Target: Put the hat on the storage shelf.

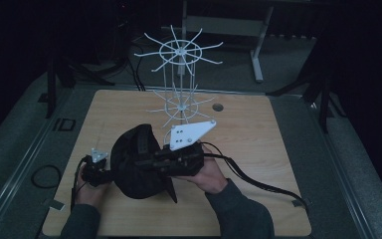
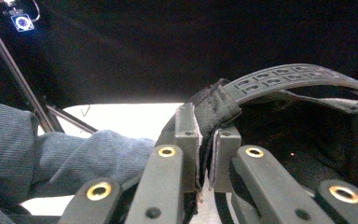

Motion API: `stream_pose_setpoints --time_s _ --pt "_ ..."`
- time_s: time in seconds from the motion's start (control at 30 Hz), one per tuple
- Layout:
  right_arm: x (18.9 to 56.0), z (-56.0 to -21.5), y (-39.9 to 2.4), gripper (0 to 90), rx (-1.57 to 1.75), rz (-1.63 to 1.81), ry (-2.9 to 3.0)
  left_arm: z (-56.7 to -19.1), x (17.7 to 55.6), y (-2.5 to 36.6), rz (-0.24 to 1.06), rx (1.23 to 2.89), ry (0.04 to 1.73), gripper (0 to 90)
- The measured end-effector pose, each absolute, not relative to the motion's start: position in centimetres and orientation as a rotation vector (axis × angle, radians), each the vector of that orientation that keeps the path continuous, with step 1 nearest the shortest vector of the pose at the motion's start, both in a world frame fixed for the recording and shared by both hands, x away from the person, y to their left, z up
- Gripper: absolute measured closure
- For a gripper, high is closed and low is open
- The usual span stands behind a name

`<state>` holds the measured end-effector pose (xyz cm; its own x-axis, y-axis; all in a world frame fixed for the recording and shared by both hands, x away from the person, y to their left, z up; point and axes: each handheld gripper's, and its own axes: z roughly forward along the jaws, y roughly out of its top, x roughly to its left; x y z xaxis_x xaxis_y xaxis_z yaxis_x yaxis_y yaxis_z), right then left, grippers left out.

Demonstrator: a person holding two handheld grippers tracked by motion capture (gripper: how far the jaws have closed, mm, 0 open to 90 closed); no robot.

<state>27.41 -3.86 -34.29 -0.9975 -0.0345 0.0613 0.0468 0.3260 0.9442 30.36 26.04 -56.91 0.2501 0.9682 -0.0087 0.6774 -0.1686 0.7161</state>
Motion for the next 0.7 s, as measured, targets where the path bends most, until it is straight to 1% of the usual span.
stream_pose_setpoints --time_s 0.33,0.7 --pt "28.8 -33.4 -3.6 84.5 -0.011 -1.820 -2.479 -56.9 30.4 26.0 0.621 1.920 1.496 28.4" --pt "30.5 -31.5 -2.9 84.5 -0.013 -1.862 -2.467 -56.9 30.3 26.1 0.618 1.934 1.491 28.4"
